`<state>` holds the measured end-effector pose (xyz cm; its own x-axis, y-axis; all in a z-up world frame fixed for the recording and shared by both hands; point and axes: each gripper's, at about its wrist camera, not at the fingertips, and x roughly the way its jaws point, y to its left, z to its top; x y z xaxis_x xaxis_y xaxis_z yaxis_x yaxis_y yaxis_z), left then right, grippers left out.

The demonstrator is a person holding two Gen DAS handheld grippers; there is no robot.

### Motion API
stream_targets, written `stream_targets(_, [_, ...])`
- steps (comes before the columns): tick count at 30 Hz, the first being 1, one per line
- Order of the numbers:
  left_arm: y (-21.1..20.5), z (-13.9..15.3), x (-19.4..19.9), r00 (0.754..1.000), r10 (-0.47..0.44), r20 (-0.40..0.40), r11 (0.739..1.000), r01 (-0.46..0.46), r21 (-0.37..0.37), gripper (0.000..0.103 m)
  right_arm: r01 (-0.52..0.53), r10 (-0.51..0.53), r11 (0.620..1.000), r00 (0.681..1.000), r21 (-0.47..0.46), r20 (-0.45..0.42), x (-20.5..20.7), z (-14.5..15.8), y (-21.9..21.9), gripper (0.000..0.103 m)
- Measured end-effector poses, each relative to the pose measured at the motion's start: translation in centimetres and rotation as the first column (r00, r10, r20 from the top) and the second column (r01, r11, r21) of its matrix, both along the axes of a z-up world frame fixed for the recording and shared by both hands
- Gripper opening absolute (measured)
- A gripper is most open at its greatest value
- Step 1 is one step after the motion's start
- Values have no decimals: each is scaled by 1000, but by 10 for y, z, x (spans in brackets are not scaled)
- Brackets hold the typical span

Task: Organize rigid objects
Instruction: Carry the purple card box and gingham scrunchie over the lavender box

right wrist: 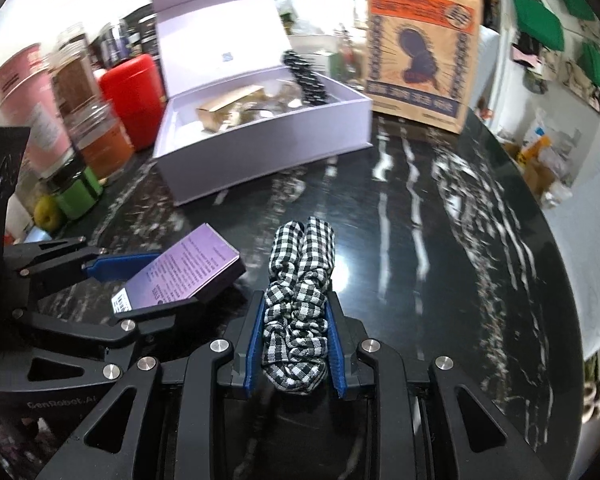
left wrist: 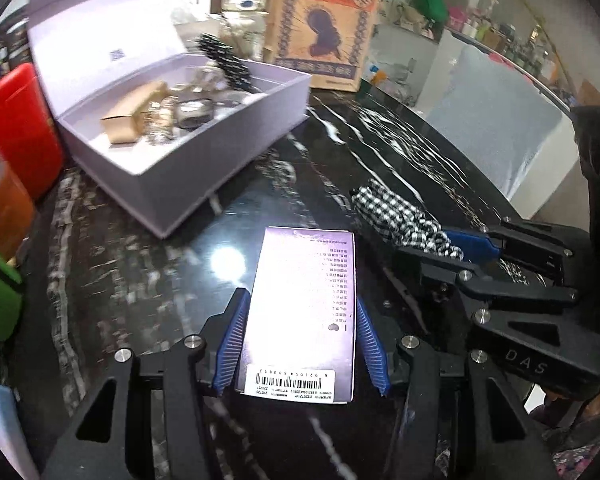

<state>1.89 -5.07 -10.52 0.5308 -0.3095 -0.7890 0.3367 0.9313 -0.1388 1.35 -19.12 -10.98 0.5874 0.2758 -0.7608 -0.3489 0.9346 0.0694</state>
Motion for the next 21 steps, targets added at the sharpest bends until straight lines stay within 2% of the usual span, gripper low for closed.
stream_targets(9, [34,23,-13,994,100,48,995,-101,7,52,-90,89,996,996,11,26,-9,13,33,27])
stream_targets(14, [45,39,-17,990,121,70,993,-120,-17,52,-114,113,993,993,8,42,-14,25,42,27])
stream_targets(21, [50,60,-17,983,131,130,991,-134,12,52,-147,147,989,985,-5,92,-19,42,50,27])
